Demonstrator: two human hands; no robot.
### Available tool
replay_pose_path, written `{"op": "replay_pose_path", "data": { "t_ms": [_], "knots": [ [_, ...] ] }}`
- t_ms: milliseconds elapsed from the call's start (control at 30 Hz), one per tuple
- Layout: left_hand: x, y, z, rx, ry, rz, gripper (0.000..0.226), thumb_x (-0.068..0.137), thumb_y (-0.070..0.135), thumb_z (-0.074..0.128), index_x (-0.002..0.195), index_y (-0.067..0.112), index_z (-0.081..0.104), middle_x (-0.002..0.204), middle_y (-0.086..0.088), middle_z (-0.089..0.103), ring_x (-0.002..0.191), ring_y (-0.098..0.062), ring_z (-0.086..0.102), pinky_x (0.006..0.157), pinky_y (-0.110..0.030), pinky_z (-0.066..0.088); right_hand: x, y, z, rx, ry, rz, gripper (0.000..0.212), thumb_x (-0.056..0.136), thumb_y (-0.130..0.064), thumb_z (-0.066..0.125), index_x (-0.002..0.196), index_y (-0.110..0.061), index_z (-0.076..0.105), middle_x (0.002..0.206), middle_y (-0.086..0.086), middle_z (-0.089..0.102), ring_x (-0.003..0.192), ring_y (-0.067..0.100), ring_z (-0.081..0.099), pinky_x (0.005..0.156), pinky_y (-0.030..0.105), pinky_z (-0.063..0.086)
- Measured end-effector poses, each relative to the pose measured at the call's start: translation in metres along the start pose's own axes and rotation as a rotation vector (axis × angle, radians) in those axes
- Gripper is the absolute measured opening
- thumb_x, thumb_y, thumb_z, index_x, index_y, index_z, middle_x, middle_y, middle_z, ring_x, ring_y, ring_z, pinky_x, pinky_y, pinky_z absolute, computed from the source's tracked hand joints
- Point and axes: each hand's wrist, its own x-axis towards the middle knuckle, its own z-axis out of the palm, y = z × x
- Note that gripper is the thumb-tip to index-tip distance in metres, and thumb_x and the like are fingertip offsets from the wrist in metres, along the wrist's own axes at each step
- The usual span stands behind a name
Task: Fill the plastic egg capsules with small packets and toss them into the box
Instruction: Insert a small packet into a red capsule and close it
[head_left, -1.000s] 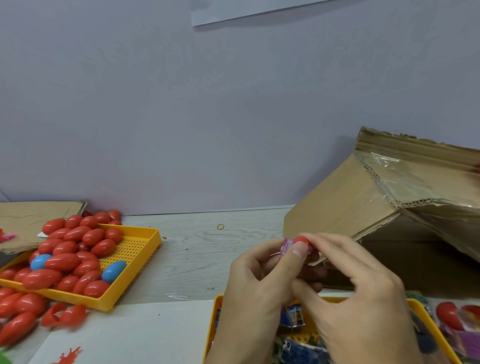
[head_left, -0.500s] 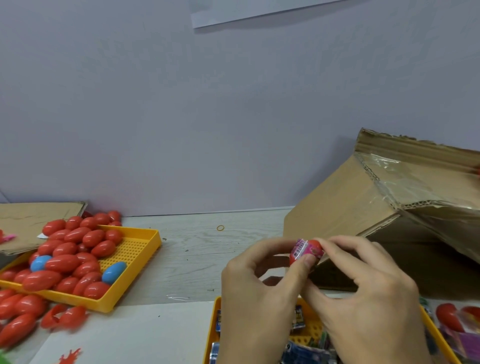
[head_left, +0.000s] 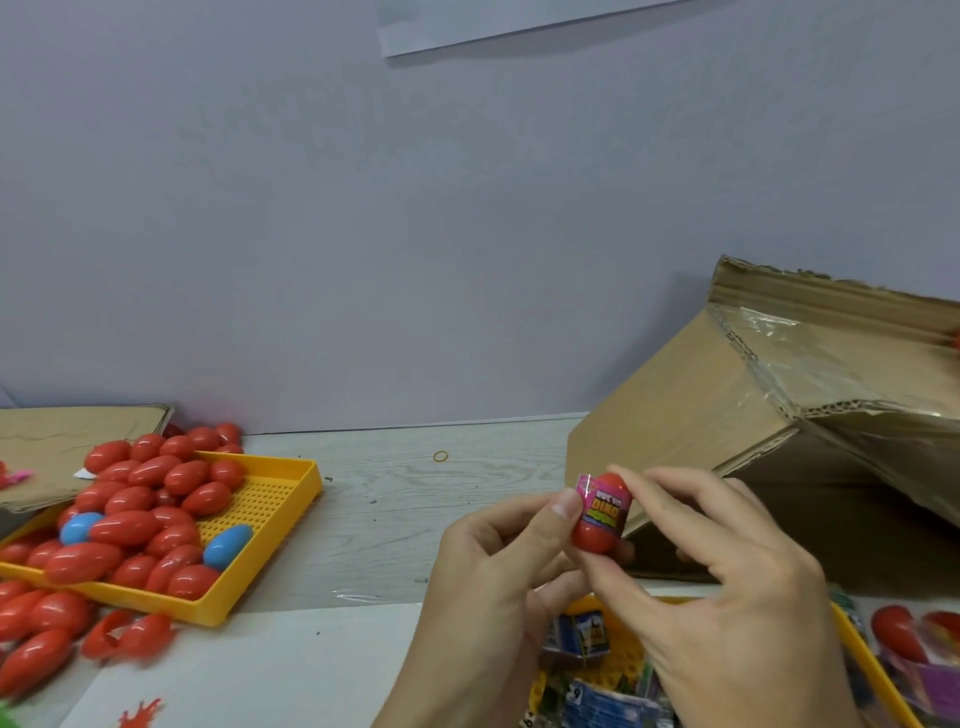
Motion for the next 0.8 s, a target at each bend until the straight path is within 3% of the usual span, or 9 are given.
{"op": "replay_pose_path", "data": {
  "t_ms": [400,500,600,800],
  "knots": [
    [0.0008,-0.0013,-0.0012,0.062,-0.079,-0.018,0.033,0.079,0.029,0.067,0.094,0.002,0.078,0.093,-0.026,0.073,0.076,-0.029,0.074,0.065,-0.029,0.059,0.0012,-0.0012,0.0009,0.081,-0.004,0.031,0.052,0.063,-0.049,0.07,0.108,-0.025,0.076,0.096,-0.01,0.066,0.093,0.005,0.057,0.076,0.007,0.045],
    [0.0012,-0.0035,0.001,0.079,-0.082,-0.026,0.038,0.078,0.037,0.067,0.09,0.004,0.078,0.088,-0.025,0.073,0.07,-0.027,0.073,0.065,-0.031,0.06,0.0005,0.0013,0.0008,0.062,-0.001,0.029,0.049,0.061,-0.035,0.085,0.108,-0.026,0.075,0.096,-0.01,0.066,0.093,0.005,0.058,0.074,0.008,0.045],
    [0.0016,-0.0059,0.0016,0.094,-0.104,-0.048,0.039,0.078,0.042,0.065,0.084,0.007,0.079,0.078,-0.021,0.072,0.063,-0.023,0.07,0.062,-0.028,0.058,-0.0007,0.0026,0.0009,0.063,-0.005,0.028,0.048,0.057,-0.026,0.087,0.104,-0.028,0.076,0.092,-0.012,0.065,0.091,0.005,0.059,0.071,0.008,0.044],
    [0.004,-0.0088,-0.0009,0.137,-0.104,-0.077,0.039,0.078,0.046,0.062,0.075,0.01,0.078,0.076,-0.018,0.073,0.066,-0.02,0.071,0.062,-0.026,0.057,-0.0008,0.0019,0.0008,0.105,-0.023,0.049,0.046,0.059,-0.033,0.081,0.104,-0.027,0.077,0.091,-0.013,0.066,0.092,0.005,0.06,0.071,0.012,0.046]
  ]
}}
